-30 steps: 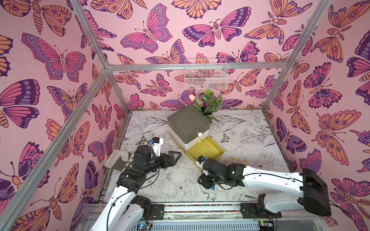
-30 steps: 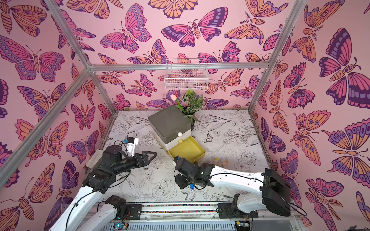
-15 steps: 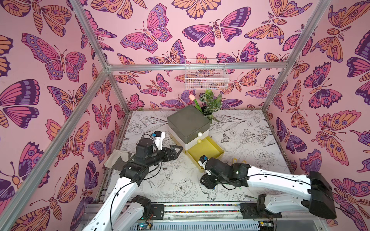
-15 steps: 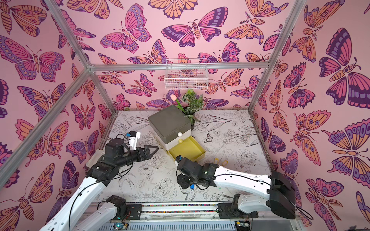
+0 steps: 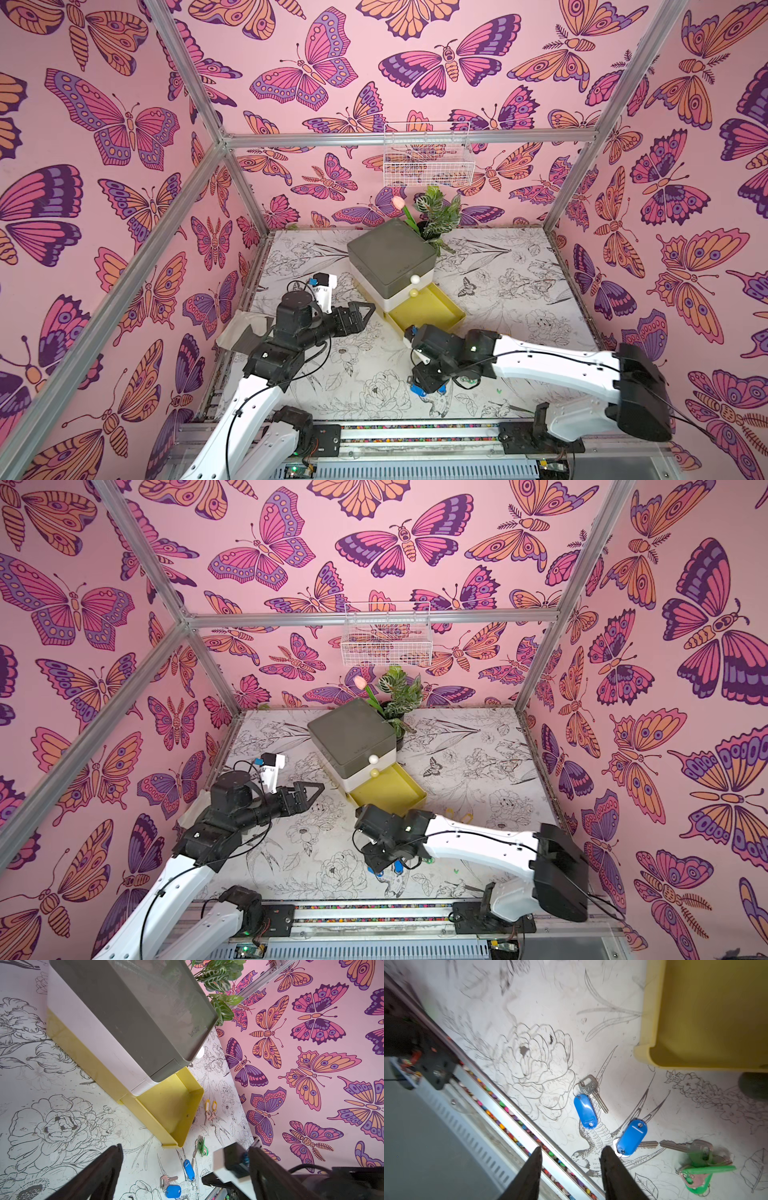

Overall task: Take the keys out of the drawer
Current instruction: Place the key at the center of the board, then close the drawer in the storage box.

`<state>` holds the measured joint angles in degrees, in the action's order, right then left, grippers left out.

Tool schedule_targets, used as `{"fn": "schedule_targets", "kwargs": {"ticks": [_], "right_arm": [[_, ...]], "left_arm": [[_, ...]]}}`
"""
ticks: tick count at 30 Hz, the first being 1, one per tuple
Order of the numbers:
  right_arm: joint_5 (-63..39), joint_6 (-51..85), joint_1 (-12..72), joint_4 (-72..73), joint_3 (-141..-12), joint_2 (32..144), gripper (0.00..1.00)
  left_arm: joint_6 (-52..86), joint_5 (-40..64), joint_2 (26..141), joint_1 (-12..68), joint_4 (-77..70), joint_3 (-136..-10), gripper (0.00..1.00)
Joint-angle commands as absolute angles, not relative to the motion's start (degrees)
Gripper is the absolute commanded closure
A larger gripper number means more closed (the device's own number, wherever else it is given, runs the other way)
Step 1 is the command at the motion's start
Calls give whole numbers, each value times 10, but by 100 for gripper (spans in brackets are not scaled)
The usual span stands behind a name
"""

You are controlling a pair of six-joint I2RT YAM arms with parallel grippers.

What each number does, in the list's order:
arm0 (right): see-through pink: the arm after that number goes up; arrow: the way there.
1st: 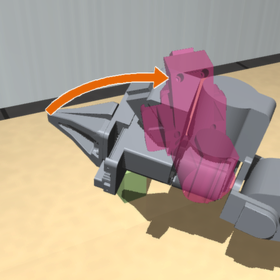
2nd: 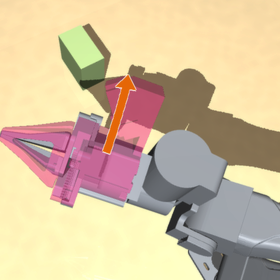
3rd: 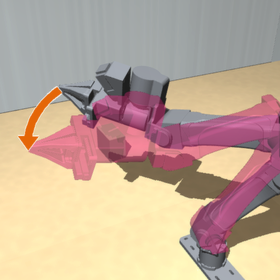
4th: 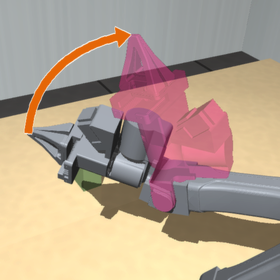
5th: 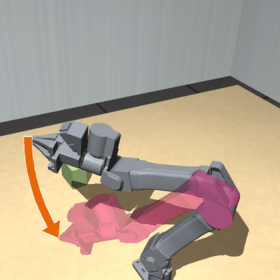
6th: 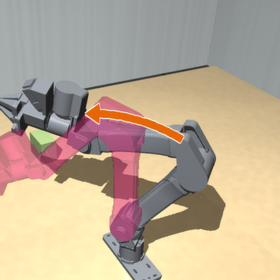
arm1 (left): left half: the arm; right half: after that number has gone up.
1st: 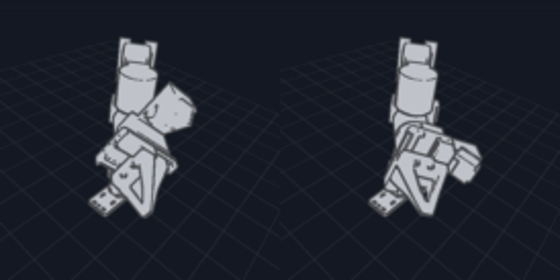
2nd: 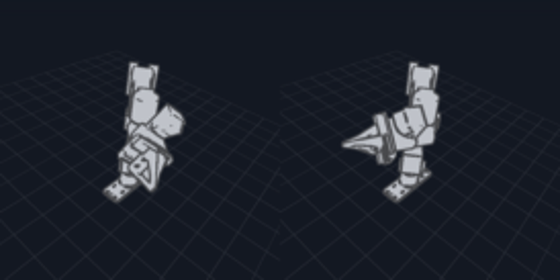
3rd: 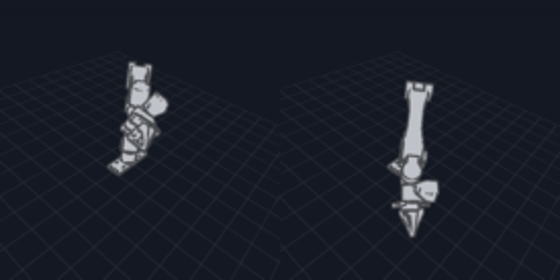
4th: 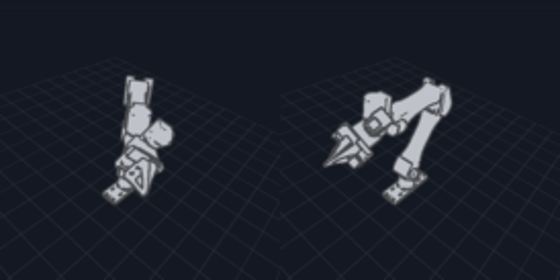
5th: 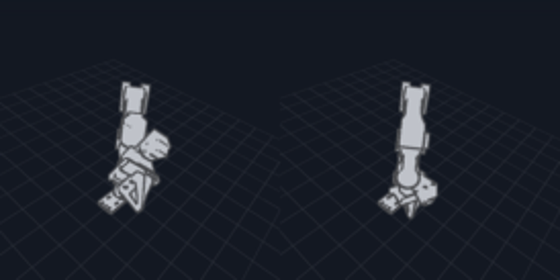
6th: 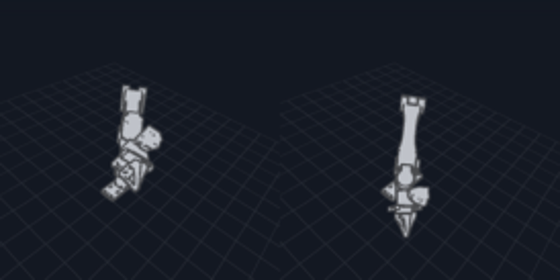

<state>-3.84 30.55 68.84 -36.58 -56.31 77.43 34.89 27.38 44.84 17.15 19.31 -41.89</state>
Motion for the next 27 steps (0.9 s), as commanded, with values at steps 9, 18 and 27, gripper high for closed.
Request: {"fn": "schedule_targets", "kwargs": {"ticks": [9,18,27], "right_arm": [[-70,458,511,-372,-442,599,51],[-103,418,395,-411,-422,620,50],[-138,394,348,-340,-423,712,50]], "left_arm": [[325,295,608,194,116,-549,1],[325,324,763,214,65,-640,1],[324,333,836,216,57,-679,0]]}}
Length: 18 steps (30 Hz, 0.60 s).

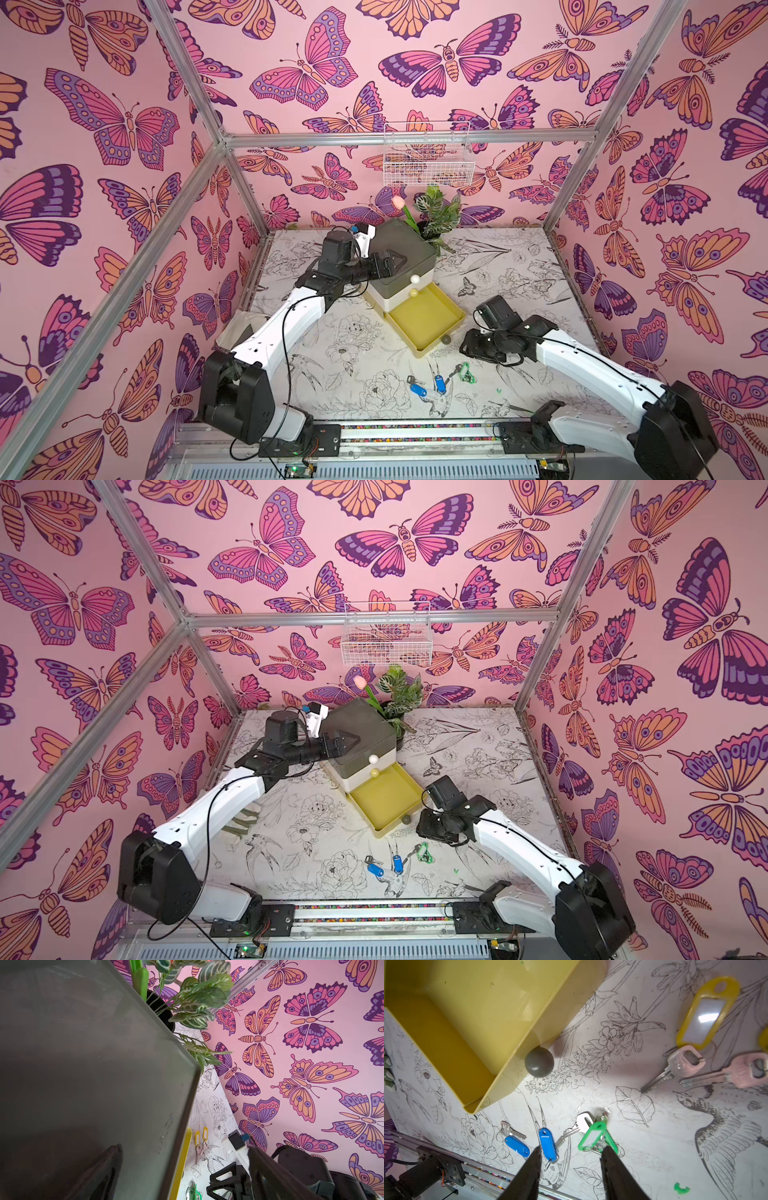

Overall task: Take the keys out of the drawer
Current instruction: Close the drawer in the storage box.

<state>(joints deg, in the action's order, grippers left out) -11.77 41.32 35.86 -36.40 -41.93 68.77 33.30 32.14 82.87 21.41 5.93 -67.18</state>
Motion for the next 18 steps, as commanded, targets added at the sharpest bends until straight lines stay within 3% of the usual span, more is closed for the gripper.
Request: {"fn": "schedule_targets", "kwargs": {"ticks": [1,18], "right_arm": [[-145,391,343,-334,-427,727,50],[-175,396,334,-238,-519,890,50]], "left_arm": [[325,333,839,216,57,-677,1],[333,338,828,217,57,-645,1]]}}
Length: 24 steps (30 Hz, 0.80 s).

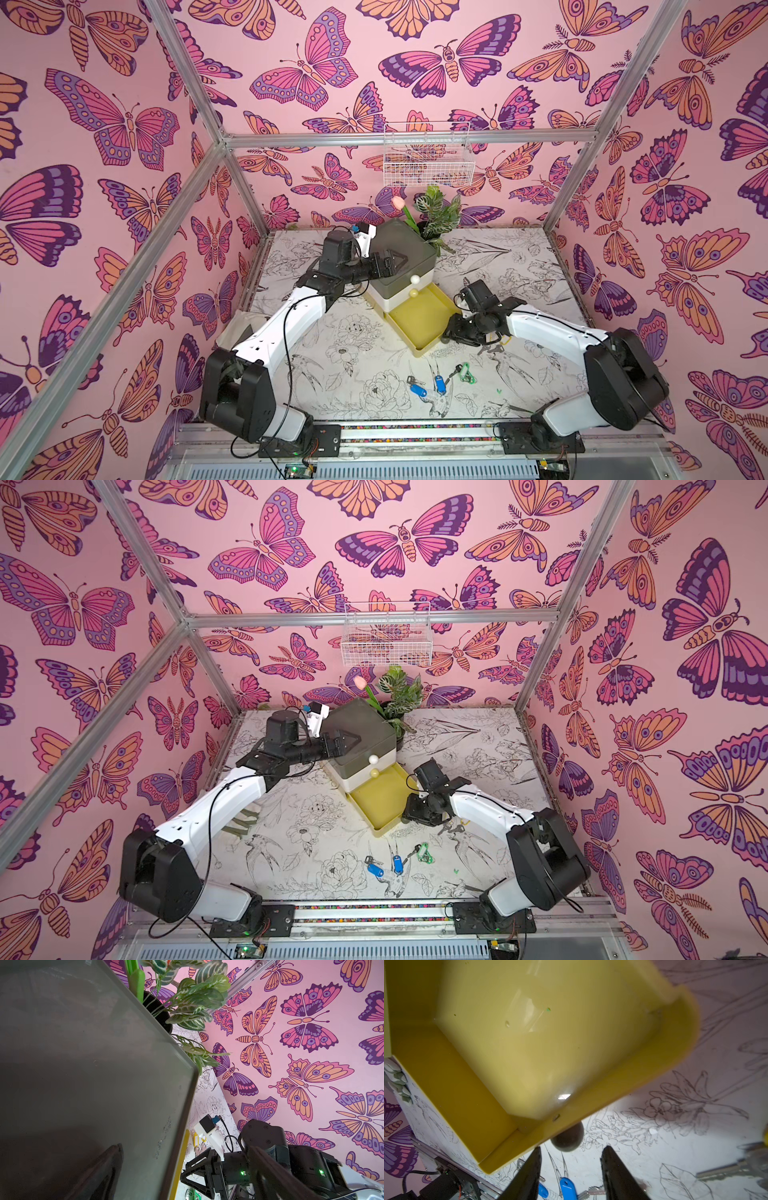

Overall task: Take the keys out of the drawer
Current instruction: Close the drawer in the storage box.

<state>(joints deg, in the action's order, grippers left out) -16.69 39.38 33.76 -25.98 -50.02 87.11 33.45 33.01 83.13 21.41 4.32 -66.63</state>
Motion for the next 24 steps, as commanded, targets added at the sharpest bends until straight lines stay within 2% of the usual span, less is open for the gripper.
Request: {"fn": "schedule_targets", "kwargs": {"ticks": [1,24], "right_arm": [[-175,400,334,-232,-522,894,50],[-199,501,334,34,-559,1008,49]], "left_arm": [[333,339,828,217,57,-643,0],[333,344,819,218,57,-618,0]]}}
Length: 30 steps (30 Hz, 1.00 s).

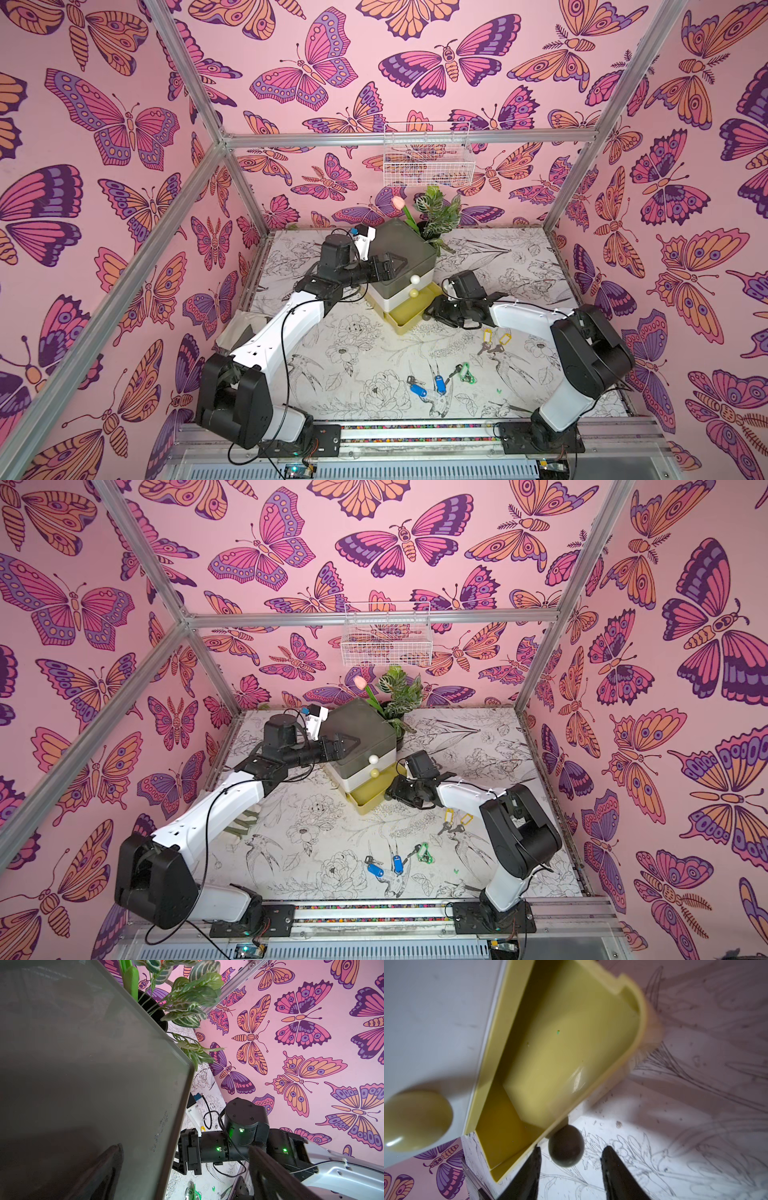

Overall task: Take the keys out of the drawer
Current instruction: Close the drawer in the storage box.

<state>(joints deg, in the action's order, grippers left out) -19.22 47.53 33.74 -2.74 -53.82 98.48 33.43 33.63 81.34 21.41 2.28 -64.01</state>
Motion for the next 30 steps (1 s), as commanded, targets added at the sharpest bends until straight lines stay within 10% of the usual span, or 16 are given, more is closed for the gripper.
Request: {"fn": "schedule_targets", "kwargs": {"ticks": [1,18,30], "right_arm": [[-201,505,334,43,-563,1017,49],[-218,559,333,152,-586,1097,49],[-197,473,312,-23,-541,952,49]], "left_arm": [[333,344,820,218,57,-617,0],[334,345,832,218,57,-626,0],[328,315,776,211,57,-652,0]]}}
